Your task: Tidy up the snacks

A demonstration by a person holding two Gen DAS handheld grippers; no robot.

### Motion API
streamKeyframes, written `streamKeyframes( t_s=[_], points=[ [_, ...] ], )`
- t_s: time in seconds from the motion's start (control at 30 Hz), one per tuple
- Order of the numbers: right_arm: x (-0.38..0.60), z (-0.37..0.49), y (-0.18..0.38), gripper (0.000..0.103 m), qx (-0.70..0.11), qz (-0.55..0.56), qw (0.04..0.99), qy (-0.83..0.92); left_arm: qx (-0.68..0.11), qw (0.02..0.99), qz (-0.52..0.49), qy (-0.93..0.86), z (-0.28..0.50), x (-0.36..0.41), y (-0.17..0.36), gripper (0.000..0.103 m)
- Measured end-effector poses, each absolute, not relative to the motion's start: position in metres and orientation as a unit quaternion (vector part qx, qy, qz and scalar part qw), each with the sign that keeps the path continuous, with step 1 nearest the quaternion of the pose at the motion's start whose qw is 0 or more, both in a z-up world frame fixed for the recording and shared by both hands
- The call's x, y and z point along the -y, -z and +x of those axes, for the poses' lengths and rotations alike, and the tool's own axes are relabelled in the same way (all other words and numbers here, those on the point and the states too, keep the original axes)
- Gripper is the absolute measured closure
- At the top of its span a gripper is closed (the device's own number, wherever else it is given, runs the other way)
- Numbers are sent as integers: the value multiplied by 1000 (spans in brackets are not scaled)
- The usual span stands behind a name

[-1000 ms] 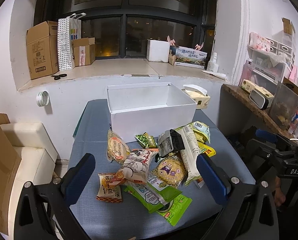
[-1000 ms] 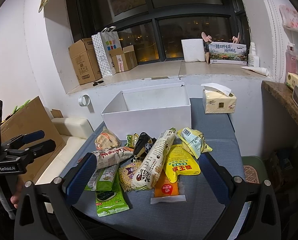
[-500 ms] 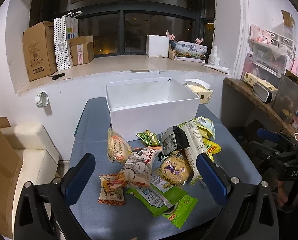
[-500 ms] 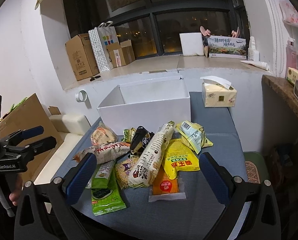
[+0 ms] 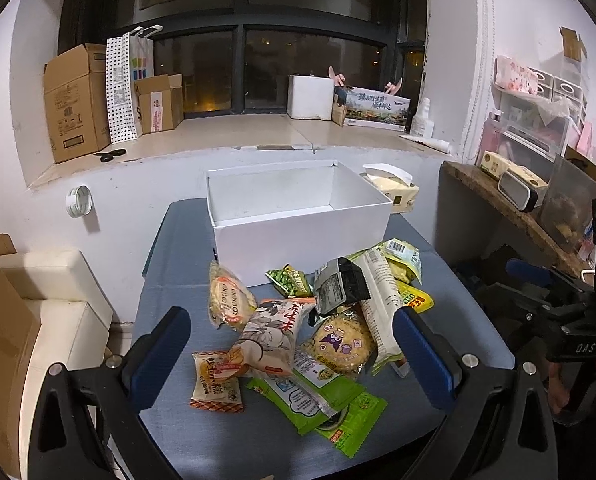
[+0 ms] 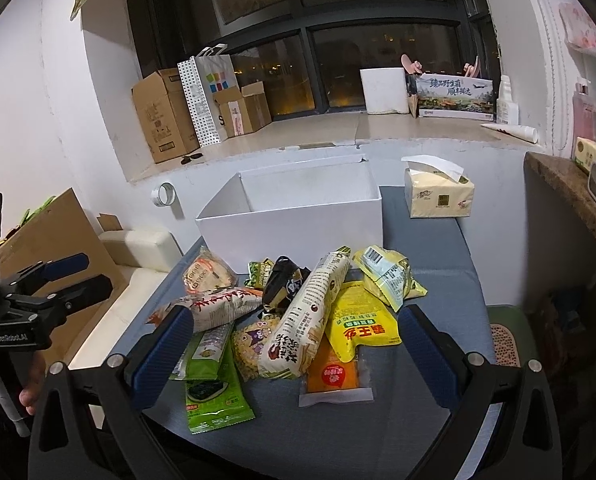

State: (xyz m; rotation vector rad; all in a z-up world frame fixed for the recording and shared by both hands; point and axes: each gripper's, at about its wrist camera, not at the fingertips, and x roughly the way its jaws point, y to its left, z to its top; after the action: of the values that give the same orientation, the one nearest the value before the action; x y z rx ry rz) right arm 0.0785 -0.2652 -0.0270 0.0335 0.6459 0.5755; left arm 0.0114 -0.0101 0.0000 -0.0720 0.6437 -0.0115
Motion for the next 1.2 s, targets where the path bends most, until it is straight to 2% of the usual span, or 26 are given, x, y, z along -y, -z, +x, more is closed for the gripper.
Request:
streamKeyframes(
  t_s=[0.53,0.77,1.1,1.13,1.2],
  points=[
    [261,91,42,0,-360,56,875,-320,-307,950,-56,-11,9,-3,0,0],
    [239,122,59,0,-397,9,876,-275,-308,949,-73,-9,8,-13,3,0],
    [187,187,114,0,-461,-50,845,-266,-274,958,-73,-48,0,-31,10,0],
    [185,190,120,3,-469,-54,841,-264,-273,958,-74,-46,0,-33,11,0],
    [180,195,132,24,-486,-63,833,-257,-269,959,-69,-48,0,-35,14,0]
  ],
)
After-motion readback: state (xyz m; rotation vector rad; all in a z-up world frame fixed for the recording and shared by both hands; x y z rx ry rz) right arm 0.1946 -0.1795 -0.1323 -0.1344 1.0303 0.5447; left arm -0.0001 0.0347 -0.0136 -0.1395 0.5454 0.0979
